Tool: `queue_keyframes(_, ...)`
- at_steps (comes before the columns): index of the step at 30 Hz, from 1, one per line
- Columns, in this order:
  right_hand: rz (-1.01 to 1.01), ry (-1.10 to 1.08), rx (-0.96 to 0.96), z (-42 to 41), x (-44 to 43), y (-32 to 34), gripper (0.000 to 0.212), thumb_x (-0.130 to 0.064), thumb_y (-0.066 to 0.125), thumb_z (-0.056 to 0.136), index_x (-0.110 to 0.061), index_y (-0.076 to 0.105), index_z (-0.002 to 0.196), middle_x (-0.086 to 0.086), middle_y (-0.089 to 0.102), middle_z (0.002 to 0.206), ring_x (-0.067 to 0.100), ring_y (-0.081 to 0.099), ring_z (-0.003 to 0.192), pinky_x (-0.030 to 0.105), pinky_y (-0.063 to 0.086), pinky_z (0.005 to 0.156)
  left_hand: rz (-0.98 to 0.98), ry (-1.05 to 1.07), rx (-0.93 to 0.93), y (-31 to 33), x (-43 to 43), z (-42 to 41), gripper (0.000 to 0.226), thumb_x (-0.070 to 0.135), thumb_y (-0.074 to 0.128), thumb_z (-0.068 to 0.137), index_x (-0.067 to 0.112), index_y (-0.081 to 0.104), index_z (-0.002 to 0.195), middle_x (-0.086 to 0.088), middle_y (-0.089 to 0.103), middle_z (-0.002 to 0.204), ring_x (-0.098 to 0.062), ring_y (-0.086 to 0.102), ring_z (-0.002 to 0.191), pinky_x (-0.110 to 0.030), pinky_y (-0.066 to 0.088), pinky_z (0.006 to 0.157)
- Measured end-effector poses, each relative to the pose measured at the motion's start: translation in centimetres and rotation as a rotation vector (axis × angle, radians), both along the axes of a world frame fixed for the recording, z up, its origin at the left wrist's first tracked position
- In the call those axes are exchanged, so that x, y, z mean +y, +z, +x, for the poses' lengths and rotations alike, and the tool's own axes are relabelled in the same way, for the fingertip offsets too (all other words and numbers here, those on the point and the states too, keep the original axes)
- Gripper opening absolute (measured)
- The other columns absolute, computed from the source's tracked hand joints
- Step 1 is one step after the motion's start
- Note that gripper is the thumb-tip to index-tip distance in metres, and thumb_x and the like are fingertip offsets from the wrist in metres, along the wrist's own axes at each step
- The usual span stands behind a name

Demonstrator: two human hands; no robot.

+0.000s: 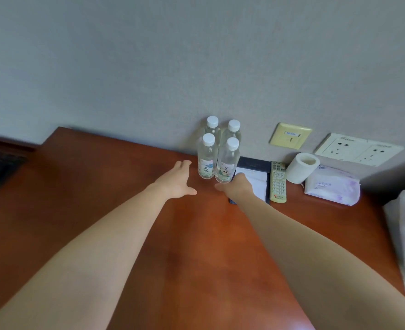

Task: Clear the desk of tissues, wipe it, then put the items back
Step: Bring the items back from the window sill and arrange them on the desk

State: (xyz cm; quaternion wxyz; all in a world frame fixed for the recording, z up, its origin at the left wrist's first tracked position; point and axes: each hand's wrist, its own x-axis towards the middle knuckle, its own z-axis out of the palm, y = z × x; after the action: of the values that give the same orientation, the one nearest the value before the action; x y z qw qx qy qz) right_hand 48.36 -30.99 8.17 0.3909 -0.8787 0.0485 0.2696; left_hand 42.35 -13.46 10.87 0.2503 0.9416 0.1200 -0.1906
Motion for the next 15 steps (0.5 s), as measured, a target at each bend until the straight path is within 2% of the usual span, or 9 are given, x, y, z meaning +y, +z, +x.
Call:
queue_keyframes(1,-0.001,0.046,0.025,-0.4,-0.2,0.6,0.047,-0.027,0.076,0.081,-0.008,0.053,0.117,0.001,0.053,0.082,0.017,0.051,0.072,0.031,0.044,0.072,0.044,-0.032,-0.004,0.7,-0.2,-0.6,0.091,0.033,0.074,0.086,0.014,0.016,0.154,-0.009,0.027,0.152,-0.029,0.044,0.133,-0.044,0.041,0.107)
queue_keyframes(2,-0.001,0.097,0.031,-0.9,-0.5,1.4,0.044,-0.025,0.076,0.081,-0.008,0.057,0.117,0.0,0.052,0.078,0.016,0.049,0.068,0.031,0.044,0.072,0.082,-0.055,-0.007,1.7,-0.4,-1.2,0.089,0.034,0.072,0.088,0.014,0.016,0.154,-0.008,0.028,0.152,-0.03,0.044,0.133,-0.045,0.041,0.107)
queue_keyframes(4,-0.024,0.203,-0.023,-2.2,-1.3,3.4,0.046,-0.025,0.075,0.082,-0.009,0.058,0.123,0.004,0.062,0.095,0.02,0.056,0.083,0.029,0.044,0.078,0.136,-0.093,-0.023,3.6,-1.2,-2.8,0.085,0.035,0.068,0.091,0.014,0.016,0.155,-0.008,0.028,0.154,-0.031,0.042,0.135,-0.045,0.037,0.11)
queue_keyframes(6,-0.113,0.316,-0.127,-3.8,-2.3,5.8,0.048,-0.027,0.072,0.084,-0.009,0.055,0.126,0.007,0.063,0.115,0.021,0.055,0.096,0.028,0.042,0.08,0.187,-0.131,-0.045,5.7,-2.2,-4.4,0.081,0.036,0.065,0.093,0.013,0.017,0.155,-0.009,0.028,0.155,-0.032,0.037,0.138,-0.045,0.029,0.116)
queue_keyframes(9,-0.268,0.47,-0.276,-6.6,-4.7,8.8,0.05,-0.03,0.067,0.087,-0.012,0.049,0.13,0.006,0.059,0.123,0.022,0.055,0.106,0.031,0.047,0.086,0.25,-0.185,-0.09,8.3,-4.0,-6.9,0.078,0.038,0.063,0.093,0.014,0.02,0.154,-0.008,0.031,0.153,-0.03,0.036,0.14,-0.046,0.021,0.119)
queue_keyframes(11,-0.344,0.53,-0.335,-8.8,-6.8,10.6,0.049,-0.03,0.065,0.088,-0.014,0.048,0.131,0.005,0.058,0.125,0.024,0.054,0.114,0.037,0.048,0.093,0.279,-0.227,-0.11,9.9,-5.4,-8.5,0.077,0.041,0.062,0.093,0.015,0.022,0.153,-0.006,0.035,0.15,-0.028,0.038,0.138,-0.045,0.022,0.119)
queue_keyframes(15,-0.429,0.534,-0.391,-13.3,-11.6,13.5,0.057,-0.031,0.064,0.09,-0.02,0.041,0.141,0.002,0.052,0.136,0.024,0.05,0.123,0.037,0.046,0.096,0.289,-0.297,-0.168,12.9,-9.8,-12.1,0.075,0.042,0.059,0.095,0.015,0.021,0.154,-0.004,0.033,0.153,-0.028,0.036,0.138,-0.04,0.026,0.113)
